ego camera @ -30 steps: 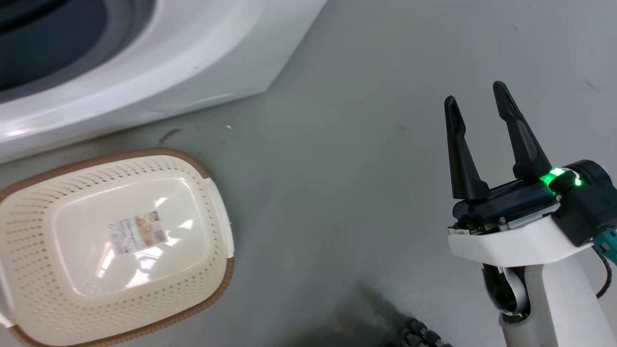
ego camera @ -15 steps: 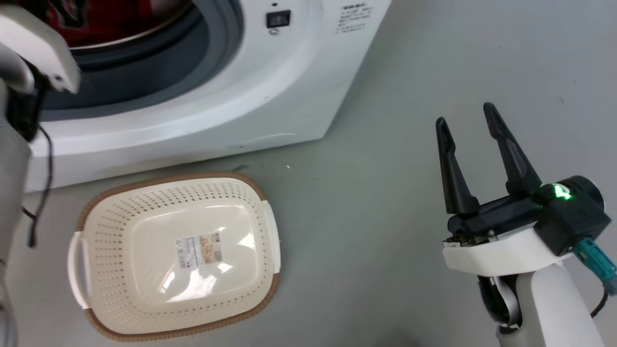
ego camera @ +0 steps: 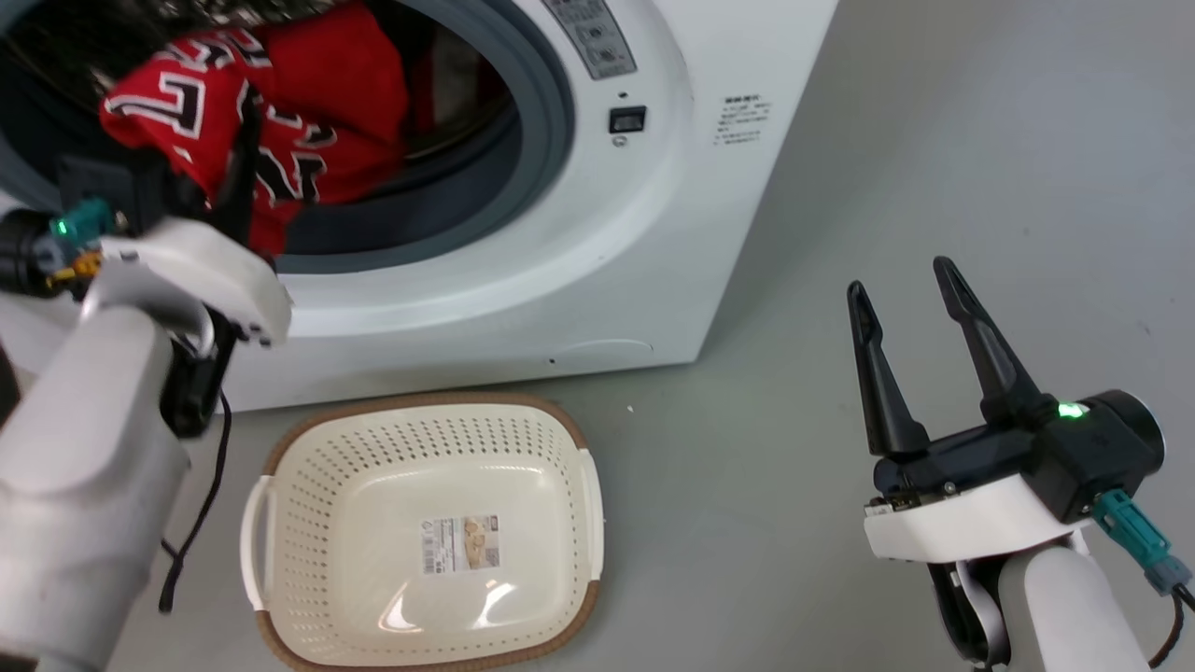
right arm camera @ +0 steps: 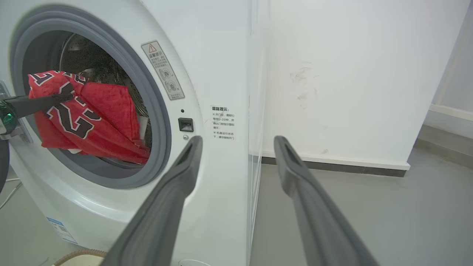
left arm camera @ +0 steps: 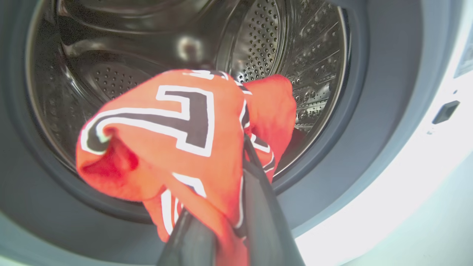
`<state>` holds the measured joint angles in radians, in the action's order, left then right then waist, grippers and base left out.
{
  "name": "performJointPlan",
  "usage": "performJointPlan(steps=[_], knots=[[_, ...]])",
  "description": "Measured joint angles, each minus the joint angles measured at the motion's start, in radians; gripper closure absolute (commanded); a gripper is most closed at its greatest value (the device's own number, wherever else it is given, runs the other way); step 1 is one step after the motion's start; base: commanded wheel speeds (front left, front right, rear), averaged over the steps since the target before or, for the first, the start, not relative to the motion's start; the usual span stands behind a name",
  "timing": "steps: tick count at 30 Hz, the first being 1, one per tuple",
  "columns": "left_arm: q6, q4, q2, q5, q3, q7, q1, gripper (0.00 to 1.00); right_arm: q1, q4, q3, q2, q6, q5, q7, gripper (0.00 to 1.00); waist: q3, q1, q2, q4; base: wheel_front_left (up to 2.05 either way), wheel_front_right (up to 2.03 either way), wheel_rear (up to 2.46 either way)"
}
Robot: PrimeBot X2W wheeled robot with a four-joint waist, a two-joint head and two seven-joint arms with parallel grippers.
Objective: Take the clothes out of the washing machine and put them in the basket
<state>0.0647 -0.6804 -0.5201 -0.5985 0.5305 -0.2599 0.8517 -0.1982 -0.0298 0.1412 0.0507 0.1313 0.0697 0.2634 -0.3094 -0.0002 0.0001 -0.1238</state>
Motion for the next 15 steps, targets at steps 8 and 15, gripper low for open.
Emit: performJointPlan(steps=[8, 15], knots=[[-0.115, 0.374, -0.069, -0.025, -0.020, 0.030, -0.249, 1.00, 0.044, 0.012, -0.025, 0.000, 0.000, -0.011, 0.000, 0.00, 0.079, 0.0001, -0.0001, 0.060, 0.00, 0.00, 0.00], [-0.224, 0.676, -0.130, -0.052, -0.016, 0.138, -0.438, 1.00, 0.062, 0.028, -0.036, 0.000, 0.000, -0.018, 0.000, 0.00, 0.133, 0.0000, 0.0000, 0.102, 0.00, 0.00, 0.00]])
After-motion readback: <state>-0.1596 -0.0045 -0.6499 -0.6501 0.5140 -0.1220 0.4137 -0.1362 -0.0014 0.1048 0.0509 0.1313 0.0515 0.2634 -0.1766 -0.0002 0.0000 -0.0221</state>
